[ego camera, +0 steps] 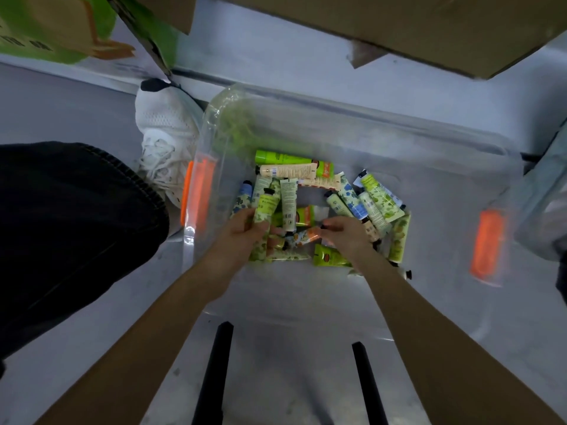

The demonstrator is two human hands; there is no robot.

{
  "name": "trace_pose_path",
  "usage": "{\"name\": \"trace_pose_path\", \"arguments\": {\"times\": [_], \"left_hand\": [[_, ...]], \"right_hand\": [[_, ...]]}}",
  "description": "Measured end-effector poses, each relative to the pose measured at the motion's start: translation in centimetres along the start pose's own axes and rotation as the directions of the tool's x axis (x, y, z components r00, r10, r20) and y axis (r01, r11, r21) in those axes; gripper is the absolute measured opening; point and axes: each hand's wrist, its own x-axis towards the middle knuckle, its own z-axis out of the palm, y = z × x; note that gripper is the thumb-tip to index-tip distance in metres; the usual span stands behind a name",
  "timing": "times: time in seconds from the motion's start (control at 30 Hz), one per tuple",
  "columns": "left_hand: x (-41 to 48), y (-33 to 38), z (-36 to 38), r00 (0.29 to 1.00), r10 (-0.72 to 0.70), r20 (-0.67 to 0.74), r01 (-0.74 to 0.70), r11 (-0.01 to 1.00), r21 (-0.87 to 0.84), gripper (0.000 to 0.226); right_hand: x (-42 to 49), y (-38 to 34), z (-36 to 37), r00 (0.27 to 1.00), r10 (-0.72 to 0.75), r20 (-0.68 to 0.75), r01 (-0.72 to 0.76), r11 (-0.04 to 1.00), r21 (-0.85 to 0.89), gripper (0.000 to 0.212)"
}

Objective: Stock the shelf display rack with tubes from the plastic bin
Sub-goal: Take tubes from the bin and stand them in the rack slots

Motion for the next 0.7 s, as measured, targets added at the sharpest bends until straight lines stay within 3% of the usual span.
{"name": "trace_pose_path", "arguments": {"times": [0.13, 0.2, 0.43, 0.53, 0.7], "left_hand": [[0.1, -0.2, 0.0, 0.999, -0.001, -0.033, 0.001, 1.0, 0.003, 0.019], [-0.1, -0.1, -0.1, 1.0, -0.005, -0.019, 0.005, 1.0, -0.005, 0.019], [-0.5, 0.3, 0.2, 1.0, 0.019, 0.002, -0.019, 0.999, 0.035, 0.018], [-0.9, 0.9, 0.5, 1.0, 0.023, -0.002, -0.022, 0.997, 0.075, 0.013], [-1.7, 1.2, 0.8, 0.999, 0.002, 0.053, -0.013, 0.975, 0.22, 0.025]], "right_hand": [[-0.3, -0.1, -0.3, 0.999, 0.022, 0.033, -0.021, 1.0, -0.015, 0.034], [-0.8, -0.4, -0.6, 0.997, 0.013, 0.08, -0.011, 1.0, -0.025, 0.027], [-3.7, -4.3, -6.5, 0.985, -0.075, 0.158, 0.046, 0.983, 0.181, 0.02], [-5.1, -6.6, -9.6, 0.949, -0.121, 0.291, 0.023, 0.948, 0.318, 0.017], [-5.9, -8.4, -9.1, 0.876, -0.183, 0.446, 0.037, 0.948, 0.317, 0.02]]}}
